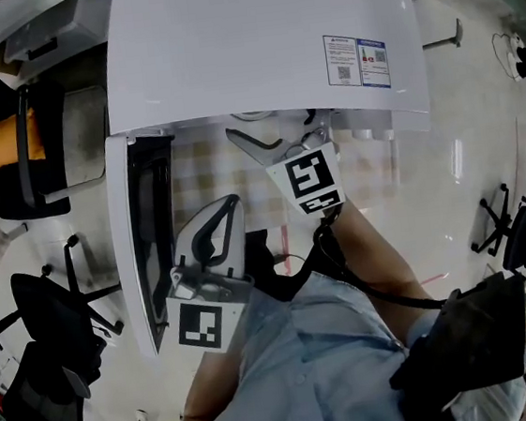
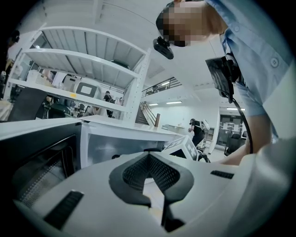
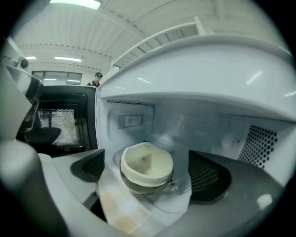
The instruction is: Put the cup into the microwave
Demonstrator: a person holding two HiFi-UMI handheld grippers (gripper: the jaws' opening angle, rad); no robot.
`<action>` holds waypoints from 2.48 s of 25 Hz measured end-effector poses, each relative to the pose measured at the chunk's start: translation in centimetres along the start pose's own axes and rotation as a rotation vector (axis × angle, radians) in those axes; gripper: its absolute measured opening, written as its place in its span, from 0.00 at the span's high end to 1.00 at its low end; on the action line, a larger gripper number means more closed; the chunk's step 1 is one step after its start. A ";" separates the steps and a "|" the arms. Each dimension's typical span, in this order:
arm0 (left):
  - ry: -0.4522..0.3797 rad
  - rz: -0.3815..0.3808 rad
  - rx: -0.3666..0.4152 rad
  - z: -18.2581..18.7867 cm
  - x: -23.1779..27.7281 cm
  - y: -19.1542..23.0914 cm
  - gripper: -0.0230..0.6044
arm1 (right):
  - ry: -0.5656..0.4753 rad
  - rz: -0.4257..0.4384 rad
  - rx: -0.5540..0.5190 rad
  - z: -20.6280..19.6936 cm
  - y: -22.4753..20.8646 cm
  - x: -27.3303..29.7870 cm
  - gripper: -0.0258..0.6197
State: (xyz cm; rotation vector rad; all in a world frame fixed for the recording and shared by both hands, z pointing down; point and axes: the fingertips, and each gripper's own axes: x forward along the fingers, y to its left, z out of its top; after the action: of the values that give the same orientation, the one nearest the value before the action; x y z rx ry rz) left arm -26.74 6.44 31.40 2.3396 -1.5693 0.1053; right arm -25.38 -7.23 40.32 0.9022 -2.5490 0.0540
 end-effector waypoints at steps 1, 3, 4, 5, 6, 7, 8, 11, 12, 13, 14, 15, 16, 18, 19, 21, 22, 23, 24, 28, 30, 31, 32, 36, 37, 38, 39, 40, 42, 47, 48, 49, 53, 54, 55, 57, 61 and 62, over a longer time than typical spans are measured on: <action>0.000 -0.005 0.006 0.1 0.2 -0.2 0.96 | -0.002 -0.001 0.006 0.1 0.0 -0.6 0.10; 0.000 -0.009 0.013 0.3 0.5 -0.6 0.96 | -0.008 -0.006 0.023 0.2 0.0 -2.1 0.10; 0.002 -0.007 0.016 0.3 0.7 -0.7 0.96 | -0.012 -0.012 0.036 0.2 -0.1 -2.9 0.10; 0.006 -0.005 0.022 0.3 1.0 -0.7 0.96 | -0.017 -0.020 0.051 0.2 -0.2 -3.7 0.10; 0.009 -0.004 0.030 0.3 1.2 -0.7 0.96 | -0.021 -0.026 0.063 0.1 -0.3 -4.4 0.10; 0.011 -0.003 0.041 0.3 1.6 -0.7 0.96 | -0.025 -0.029 0.070 -0.1 -0.2 -5.0 0.11; 0.013 -0.004 0.051 0.3 1.9 -0.7 0.96 | -0.027 -0.026 0.073 -0.2 0.0 -5.6 0.11; 0.018 -0.012 0.072 0.1 3.0 -0.8 0.96 | -0.030 -0.016 0.081 -0.8 1.0 -7.0 0.23; 0.022 -0.018 0.078 -0.1 3.3 -1.0 0.96 | -0.028 -0.021 0.091 -1.0 1.3 -7.4 0.32; 0.027 -0.025 0.085 -0.3 3.6 -1.1 0.96 | -0.023 -0.032 0.102 -1.2 1.4 -7.7 0.43; 0.033 -0.032 0.092 -0.6 4.0 -1.1 0.96 | -0.016 -0.050 0.110 -1.5 1.4 -7.8 0.59; 0.038 -0.039 0.097 -0.9 4.4 -1.1 0.96 | -0.005 -0.072 0.115 -1.7 1.5 -7.8 0.78; 0.043 -0.045 0.101 -1.2 4.8 -1.1 0.96 | 0.006 -0.092 0.120 -2.0 1.5 -7.7 0.96; 0.056 -0.055 0.106 -1.9 5.7 -0.9 0.96 | 0.019 -0.100 0.141 -2.4 1.8 -7.4 0.96; 0.061 -0.058 0.106 -2.1 6.1 -0.8 0.96 | 0.022 -0.097 0.151 -2.4 1.9 -7.1 0.96; 0.066 -0.066 0.107 -2.6 6.9 -0.5 0.96 | 0.029 -0.095 0.164 -2.5 2.2 -6.7 0.96; 0.068 -0.069 0.109 -2.7 7.2 -0.3 0.96 | 0.035 -0.097 0.171 -2.7 2.2 -6.4 0.96; 0.072 -0.073 0.112 -3.0 7.6 -0.1 0.96 | 0.042 -0.100 0.179 -3.0 2.3 -6.2 0.96; 0.075 -0.076 0.112 -3.2 7.9 0.1 0.96 | 0.049 -0.104 0.187 -3.3 2.2 -5.9 0.96; 0.091 -0.093 0.084 -4.6 9.2 0.6 0.96 | 0.097 -0.094 0.224 -5.1 2.2 -4.7 0.96; 0.102 -0.100 0.071 -5.5 9.9 1.0 0.96 | 0.118 -0.078 0.235 -5.8 2.4 -3.8 0.96; 0.109 -0.102 0.066 -6.0 10.2 1.2 0.96 | 0.126 -0.072 0.237 -6.1 2.4 -3.4 0.96; 0.118 -0.101 0.061 -6.5 10.5 1.5 0.96 | 0.134 -0.068 0.238 -6.4 2.5 -2.9 0.96; 0.129 -0.103 0.049 -7.8 11.7 2.4 0.96 | 0.153 -0.059 0.249 -7.0 2.5 -1.4 0.96; 0.124 -0.106 0.049 -7.8 12.0 2.6 0.96 | 0.154 -0.060 0.250 -7.0 2.5 -1.1 0.96; 0.119 -0.108 0.050 -7.8 12.4 2.7 0.96 | 0.155 -0.063 0.250 -7.0 2.4 -0.8 0.96; 0.115 -0.111 0.049 -7.7 12.7 2.9 0.96 | 0.155 -0.066 0.251 -6.9 2.3 -0.6 0.96; 0.113 -0.114 0.049 -7.6 13.0 3.1 0.96 | 0.155 -0.070 0.254 -6.9 2.2 -0.4 0.96; 0.108 -0.123 0.050 -7.4 13.6 3.4 0.96 | 0.155 -0.080 0.256 -6.7 1.7 0.0 0.96; 0.099 -0.131 0.046 -6.9 14.9 4.2 0.96 | 0.158 -0.101 0.256 -6.4 0.5 1.2 0.96; 0.094 -0.130 0.043 -6.7 15.2 4.4 0.96 | 0.156 -0.105 0.255 -6.3 0.3 1.4 0.96; 0.087 -0.127 0.039 -6.6 15.4 4.7 0.96 | 0.153 -0.107 0.253 -6.1 0.1 1.6 0.96; 0.059 -0.106 0.025 -5.9 15.9 5.2 0.96 | 0.145 -0.103 0.254 -5.8 0.0 2.2 0.96; 0.056 -0.100 0.023 -5.8 15.9 5.3 0.96 | 0.143 -0.096 0.260 -5.9 0.1 2.3 0.96; 0.054 -0.096 0.022 -5.8 15.8 5.3 0.96 | 0.142 -0.087 0.266 -5.9 0.3 2.4 0.96; 0.053 -0.093 0.027 -5.7 15.6 5.1 0.96 | 0.138 -0.070 0.271 -5.8 0.5 2.3 0.96; 0.055 -0.074 0.032 -5.4 14.5 4.3 0.96 | 0.126 -0.036 0.279 -5.5 1.4 1.5 0.96; 0.055 -0.065 0.034 -5.3 14.1 4.0 0.96 | 0.122 -0.027 0.276 -5.4 1.7 1.1 0.96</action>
State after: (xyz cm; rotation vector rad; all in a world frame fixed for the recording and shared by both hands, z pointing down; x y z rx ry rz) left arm -24.20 -5.88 40.69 2.3904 -1.4748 0.1814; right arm -25.06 -5.64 45.87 1.0004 -2.4518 0.4488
